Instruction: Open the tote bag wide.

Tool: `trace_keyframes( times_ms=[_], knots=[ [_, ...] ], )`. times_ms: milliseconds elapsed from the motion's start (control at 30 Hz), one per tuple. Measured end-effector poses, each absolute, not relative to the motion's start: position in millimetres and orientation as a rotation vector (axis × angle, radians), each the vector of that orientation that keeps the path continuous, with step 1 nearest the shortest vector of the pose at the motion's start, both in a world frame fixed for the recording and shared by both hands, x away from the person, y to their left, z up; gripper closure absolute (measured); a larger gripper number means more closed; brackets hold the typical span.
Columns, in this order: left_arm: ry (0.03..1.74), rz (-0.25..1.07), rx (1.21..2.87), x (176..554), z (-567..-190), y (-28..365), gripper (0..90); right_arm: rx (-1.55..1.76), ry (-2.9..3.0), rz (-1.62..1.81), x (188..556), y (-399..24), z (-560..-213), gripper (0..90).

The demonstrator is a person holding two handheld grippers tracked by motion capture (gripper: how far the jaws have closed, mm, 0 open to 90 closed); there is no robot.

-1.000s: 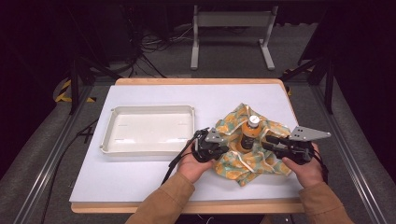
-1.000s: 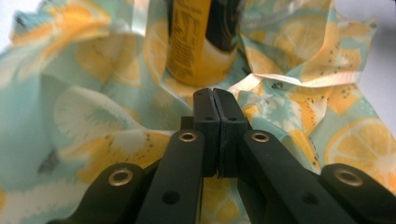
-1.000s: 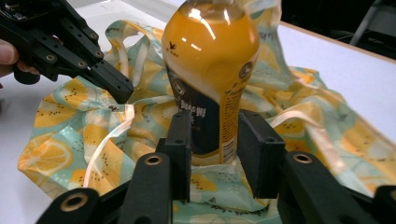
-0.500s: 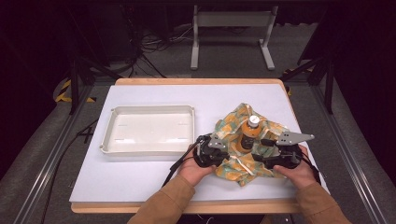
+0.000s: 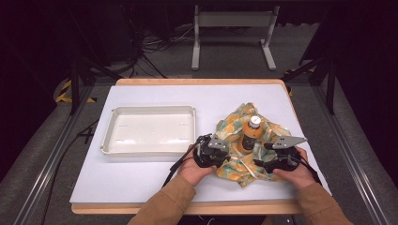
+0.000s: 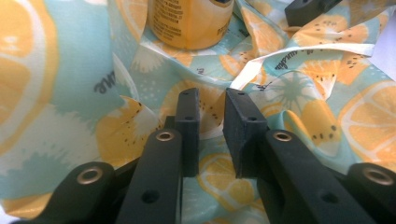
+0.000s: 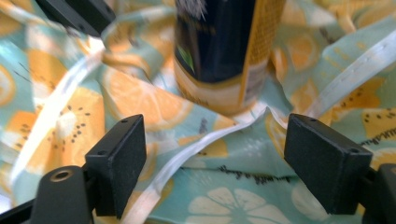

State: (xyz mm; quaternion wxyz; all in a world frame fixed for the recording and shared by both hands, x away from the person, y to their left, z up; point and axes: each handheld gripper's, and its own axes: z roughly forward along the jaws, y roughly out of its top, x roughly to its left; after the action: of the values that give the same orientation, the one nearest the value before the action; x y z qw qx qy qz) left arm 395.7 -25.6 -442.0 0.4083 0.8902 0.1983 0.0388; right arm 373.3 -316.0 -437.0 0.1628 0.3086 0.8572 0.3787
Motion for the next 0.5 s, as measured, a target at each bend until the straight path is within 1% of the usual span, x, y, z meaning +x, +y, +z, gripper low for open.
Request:
trace_keyframes(
  times_ms=[367, 500],
  knots=[
    [0.516, 0.088, 2.231, 400, -443, -22, 70.9, 0.913, 2.473, 1.019, 373, -328, -445, 18.2],
    [0.512, 0.081, 2.215, 399, -441, -22, 67.7, 0.917, 2.464, 1.005, 371, -333, -444, 18.3]
  ],
)
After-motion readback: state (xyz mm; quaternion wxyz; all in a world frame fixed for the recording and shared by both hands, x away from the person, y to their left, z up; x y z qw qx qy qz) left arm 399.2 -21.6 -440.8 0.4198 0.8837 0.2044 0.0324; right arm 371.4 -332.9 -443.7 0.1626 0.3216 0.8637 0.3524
